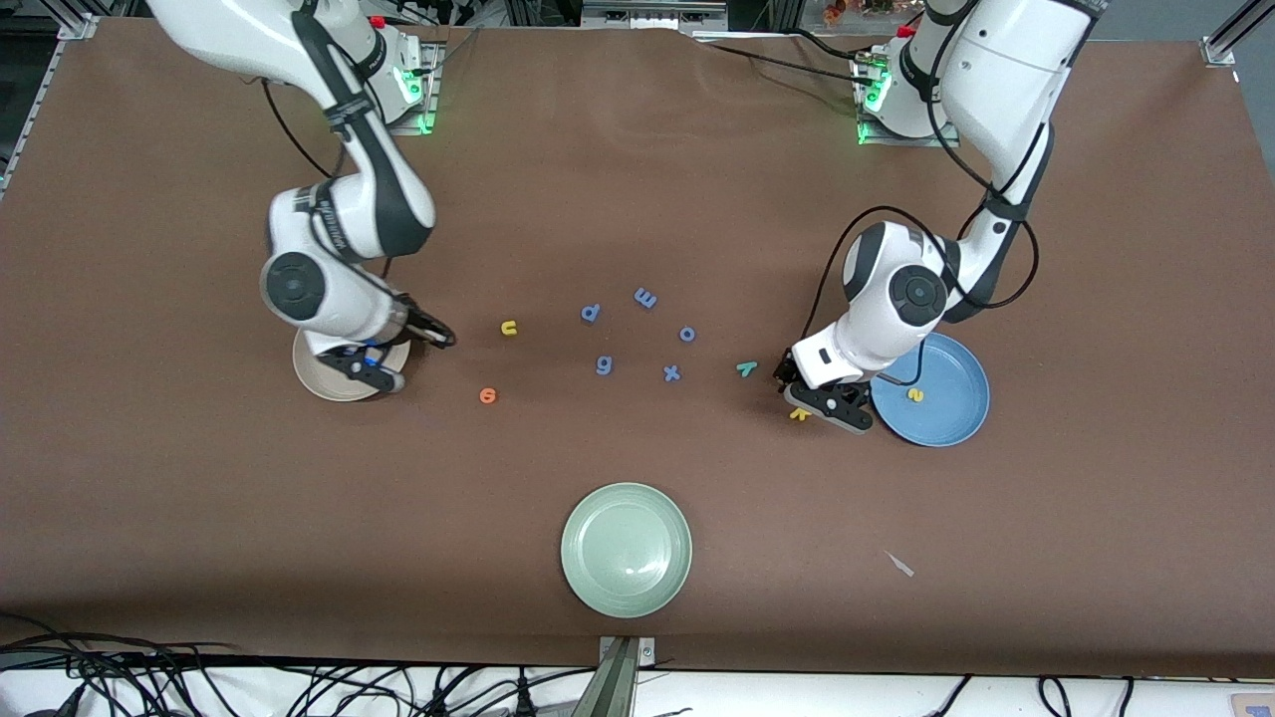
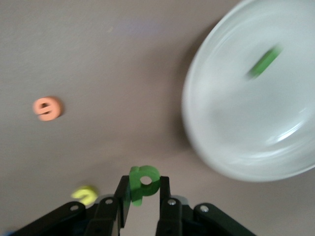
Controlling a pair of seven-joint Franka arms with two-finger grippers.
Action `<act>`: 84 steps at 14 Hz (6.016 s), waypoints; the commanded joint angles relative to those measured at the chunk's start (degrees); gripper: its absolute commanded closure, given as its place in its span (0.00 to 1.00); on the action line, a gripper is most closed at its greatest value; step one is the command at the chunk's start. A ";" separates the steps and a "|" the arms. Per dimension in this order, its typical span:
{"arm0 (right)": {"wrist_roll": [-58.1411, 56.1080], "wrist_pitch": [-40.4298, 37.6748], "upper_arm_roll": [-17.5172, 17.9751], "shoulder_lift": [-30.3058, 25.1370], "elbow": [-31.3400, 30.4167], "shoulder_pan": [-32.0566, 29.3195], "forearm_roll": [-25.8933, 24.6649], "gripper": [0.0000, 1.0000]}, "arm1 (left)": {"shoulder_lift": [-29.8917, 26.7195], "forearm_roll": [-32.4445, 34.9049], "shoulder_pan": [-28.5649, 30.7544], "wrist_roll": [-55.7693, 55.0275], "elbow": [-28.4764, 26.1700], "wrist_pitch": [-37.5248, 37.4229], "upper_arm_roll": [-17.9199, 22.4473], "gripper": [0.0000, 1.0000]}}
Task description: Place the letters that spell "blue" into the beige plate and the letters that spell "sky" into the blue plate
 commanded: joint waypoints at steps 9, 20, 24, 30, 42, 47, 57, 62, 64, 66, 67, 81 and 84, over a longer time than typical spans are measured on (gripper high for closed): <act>-18.45 -2.80 -7.30 0.30 0.26 0.50 -0.47 0.00 | 4.73 -1.04 -1.35 0.84 3.24 3.19 0.97 0.50; -8.95 6.58 -1.16 3.99 -0.95 12.11 0.93 0.00 | -9.13 -0.43 5.67 2.50 -1.33 -11.00 1.24 1.00; -7.46 15.03 1.93 5.48 -3.95 12.19 1.02 0.00 | -13.46 -0.51 14.54 18.73 -4.92 -17.55 1.24 0.89; -7.46 20.40 3.16 8.47 -3.60 12.28 0.93 0.03 | -13.20 -0.51 15.36 20.62 -7.75 -16.14 2.11 0.22; -7.98 12.63 3.26 5.93 -1.24 11.41 0.85 1.00 | -1.17 -7.37 -5.47 6.29 0.69 -5.25 0.71 0.26; -22.11 -2.51 -9.12 1.44 0.53 11.32 0.85 1.00 | 3.05 -7.37 -9.07 6.11 3.77 -4.72 0.80 0.27; -29.54 -5.17 -16.61 4.08 2.98 8.94 0.93 0.00 | 3.41 -3.24 -9.61 6.29 3.77 -4.63 1.68 0.59; -14.43 -5.08 -11.36 7.41 11.59 10.17 1.11 0.00 | 2.71 -3.06 -9.43 6.46 3.77 -4.72 2.99 0.82; -9.50 -4.91 -9.50 11.09 16.33 10.26 4.87 0.00 | 0.96 -3.06 -8.65 6.38 3.59 -5.07 3.60 0.84; -6.24 -4.99 -8.27 14.52 20.56 10.26 8.04 0.00 | -2.63 -3.15 -2.53 6.29 3.07 -6.03 3.61 0.84; -5.53 -4.73 -8.09 15.84 21.62 10.35 8.66 0.00 | -4.31 -2.89 1.43 7.24 3.15 -9.08 3.61 0.84; -1.66 3.96 -4.40 23.41 24.70 10.44 9.02 0.05 | -11.44 -3.68 12.36 18.77 -8.97 -14.74 3.78 0.00; -1.66 4.59 -2.99 23.50 24.53 10.44 9.54 0.53 | -17.74 -3.50 12.98 18.59 -14.66 -14.65 3.70 0.00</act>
